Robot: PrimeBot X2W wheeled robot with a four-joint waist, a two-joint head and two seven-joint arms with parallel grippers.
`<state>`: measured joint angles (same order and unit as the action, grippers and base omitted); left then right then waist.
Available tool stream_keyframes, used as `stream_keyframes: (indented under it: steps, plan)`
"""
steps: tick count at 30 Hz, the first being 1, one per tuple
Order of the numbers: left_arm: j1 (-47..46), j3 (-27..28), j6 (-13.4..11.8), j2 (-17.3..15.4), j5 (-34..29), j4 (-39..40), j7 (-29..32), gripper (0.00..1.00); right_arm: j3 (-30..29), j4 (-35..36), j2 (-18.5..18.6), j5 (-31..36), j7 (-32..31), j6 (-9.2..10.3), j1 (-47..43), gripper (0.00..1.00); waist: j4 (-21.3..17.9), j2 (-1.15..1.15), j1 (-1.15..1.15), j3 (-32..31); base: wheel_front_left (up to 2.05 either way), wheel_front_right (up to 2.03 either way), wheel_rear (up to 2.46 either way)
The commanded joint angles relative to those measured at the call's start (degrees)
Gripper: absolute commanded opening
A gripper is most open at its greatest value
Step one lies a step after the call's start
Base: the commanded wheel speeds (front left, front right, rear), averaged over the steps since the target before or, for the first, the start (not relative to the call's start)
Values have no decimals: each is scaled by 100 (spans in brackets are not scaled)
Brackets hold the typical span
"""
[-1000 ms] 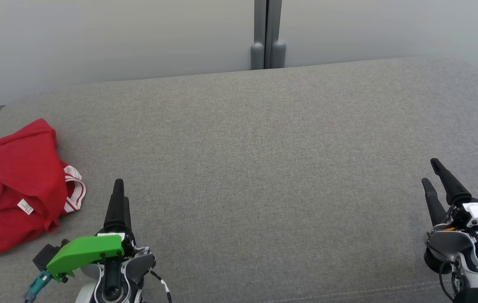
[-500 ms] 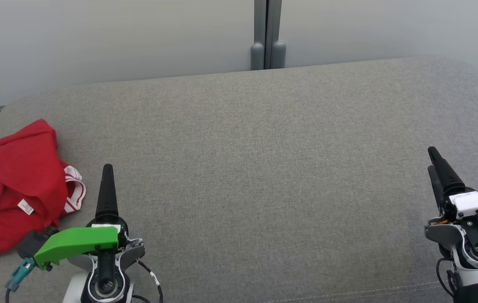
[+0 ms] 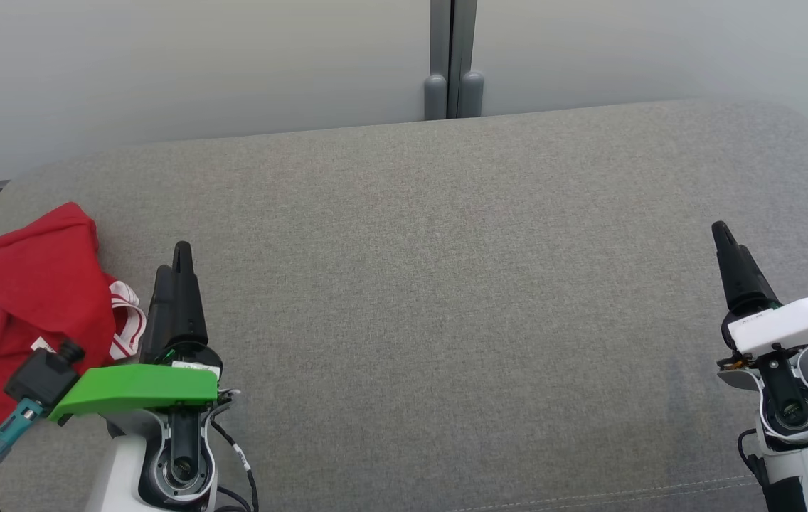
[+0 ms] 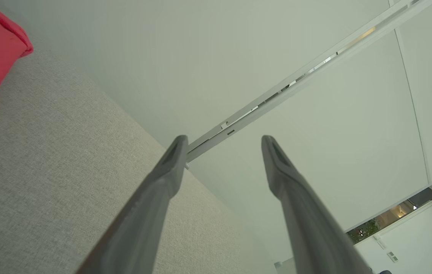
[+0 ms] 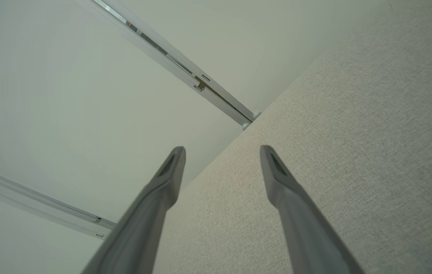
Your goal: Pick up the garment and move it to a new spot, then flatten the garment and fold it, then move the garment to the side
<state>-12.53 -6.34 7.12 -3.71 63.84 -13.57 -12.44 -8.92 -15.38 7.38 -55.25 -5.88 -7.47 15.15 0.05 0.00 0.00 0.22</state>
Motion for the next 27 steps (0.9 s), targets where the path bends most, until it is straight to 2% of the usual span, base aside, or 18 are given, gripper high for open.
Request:
stream_keyframes:
  steps: [1,11,27]
  plan:
    - [-175,7,10,-63,-369,128,-38,100,87,179,98,356,101,-1,16,100,-2,0,0,-1,0,0,0]
    - [-77,-78,-146,-168,-1669,154,-74,100,470,460,109,1677,426,-2,-134,100,-11,0,0,-10,0,0,0]
    - [30,-228,-538,-278,-3183,-145,-43,100,824,416,-1,2773,854,-2,-399,100,3,0,0,-46,0,0,0]
